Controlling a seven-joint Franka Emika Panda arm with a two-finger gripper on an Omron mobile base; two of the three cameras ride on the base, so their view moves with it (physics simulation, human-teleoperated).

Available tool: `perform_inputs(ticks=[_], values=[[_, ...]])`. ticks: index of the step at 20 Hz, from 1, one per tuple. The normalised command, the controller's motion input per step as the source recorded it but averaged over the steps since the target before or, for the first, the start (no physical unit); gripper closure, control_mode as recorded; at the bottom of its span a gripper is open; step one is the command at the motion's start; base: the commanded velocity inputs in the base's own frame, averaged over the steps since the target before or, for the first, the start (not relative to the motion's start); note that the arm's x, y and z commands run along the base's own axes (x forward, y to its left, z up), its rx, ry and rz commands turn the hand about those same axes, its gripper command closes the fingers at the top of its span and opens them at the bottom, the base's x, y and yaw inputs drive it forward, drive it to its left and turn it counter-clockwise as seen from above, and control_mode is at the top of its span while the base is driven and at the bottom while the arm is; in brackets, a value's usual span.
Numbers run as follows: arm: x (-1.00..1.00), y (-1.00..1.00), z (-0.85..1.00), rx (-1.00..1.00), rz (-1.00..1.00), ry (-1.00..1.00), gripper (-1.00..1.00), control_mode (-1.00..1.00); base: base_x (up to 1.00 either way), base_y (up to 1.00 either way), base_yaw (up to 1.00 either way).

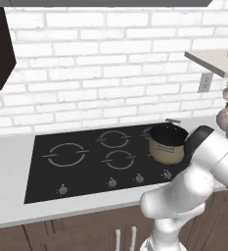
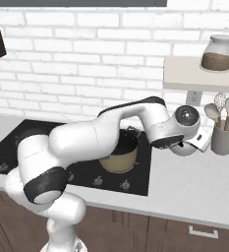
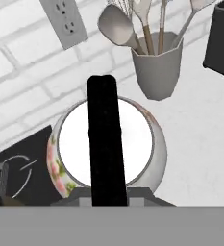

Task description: Pick the kettle from the counter and place it on a stove burner. Then turn the burner on.

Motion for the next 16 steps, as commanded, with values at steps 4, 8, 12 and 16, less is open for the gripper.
perform_inputs(ticks=[4,8,12,16], values=[[-0.49,0.44,1.00,-0.02,0.05,-0.32,1.00,-1.00,0.00,0.00,0.00],[-0.13,0.87,1.00,-0.02,0.09,-0.25,1.00,-1.00,0.00,0.00,0.00],[-0.03,1.00,0.83,0.00,0.11,-0.11,1.00,-1.00,0.00,0.00,0.00],[0.01,1.00,0.55,0.00,0.13,-0.01,1.00,-1.00,0.00,0.00,0.00]])
